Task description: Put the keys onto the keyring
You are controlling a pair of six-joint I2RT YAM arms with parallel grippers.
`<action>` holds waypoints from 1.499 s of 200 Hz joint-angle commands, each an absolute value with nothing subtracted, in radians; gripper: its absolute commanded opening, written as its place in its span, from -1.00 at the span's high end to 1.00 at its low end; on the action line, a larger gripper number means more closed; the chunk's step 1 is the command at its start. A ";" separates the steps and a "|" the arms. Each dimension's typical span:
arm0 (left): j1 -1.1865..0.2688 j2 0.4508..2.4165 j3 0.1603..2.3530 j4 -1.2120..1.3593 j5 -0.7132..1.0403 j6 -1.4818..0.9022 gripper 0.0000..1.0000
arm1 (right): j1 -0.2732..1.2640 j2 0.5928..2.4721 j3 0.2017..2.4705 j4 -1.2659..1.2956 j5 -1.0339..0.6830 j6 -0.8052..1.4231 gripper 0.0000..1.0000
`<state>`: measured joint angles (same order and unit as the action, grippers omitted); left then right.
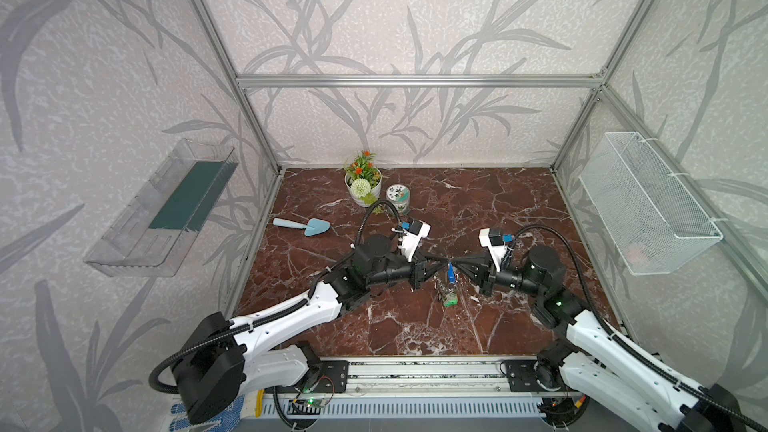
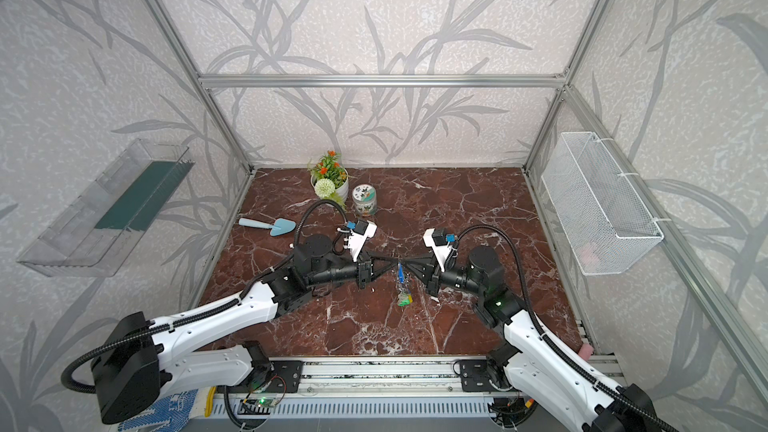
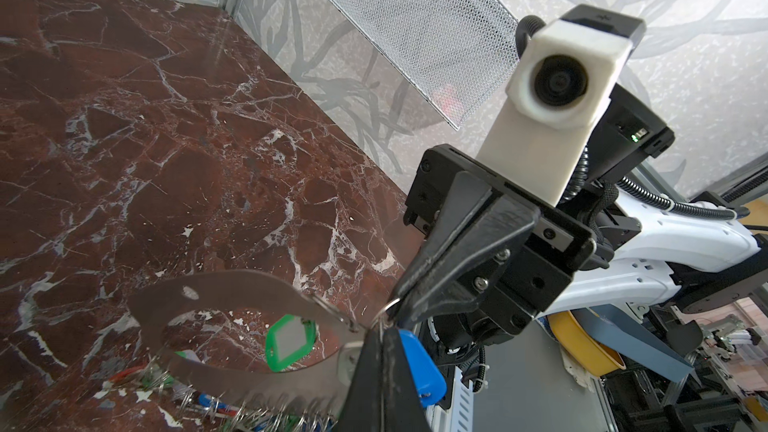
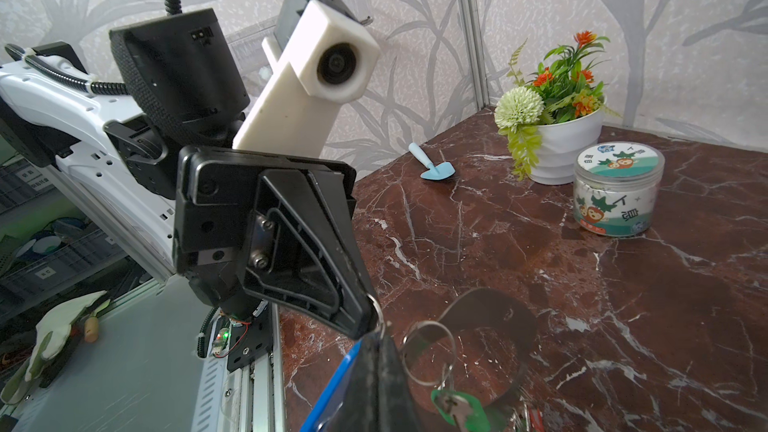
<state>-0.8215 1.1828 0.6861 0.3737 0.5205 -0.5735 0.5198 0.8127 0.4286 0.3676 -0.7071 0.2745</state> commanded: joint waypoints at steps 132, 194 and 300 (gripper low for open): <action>-0.815 1.196 0.775 0.241 0.482 -0.623 1.00 | 0.537 0.790 0.434 0.423 -0.715 0.255 1.00; -0.816 1.216 0.763 0.287 0.553 -0.615 1.00 | 0.536 0.788 0.431 0.420 -0.707 0.252 1.00; -0.804 1.067 0.759 0.091 0.460 -0.443 1.00 | 0.537 0.779 0.430 0.402 -0.673 0.238 1.00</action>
<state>-0.8101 1.1072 0.7456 0.1905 0.4961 -0.5354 0.5312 0.8062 0.4232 0.3534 -0.6754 0.2527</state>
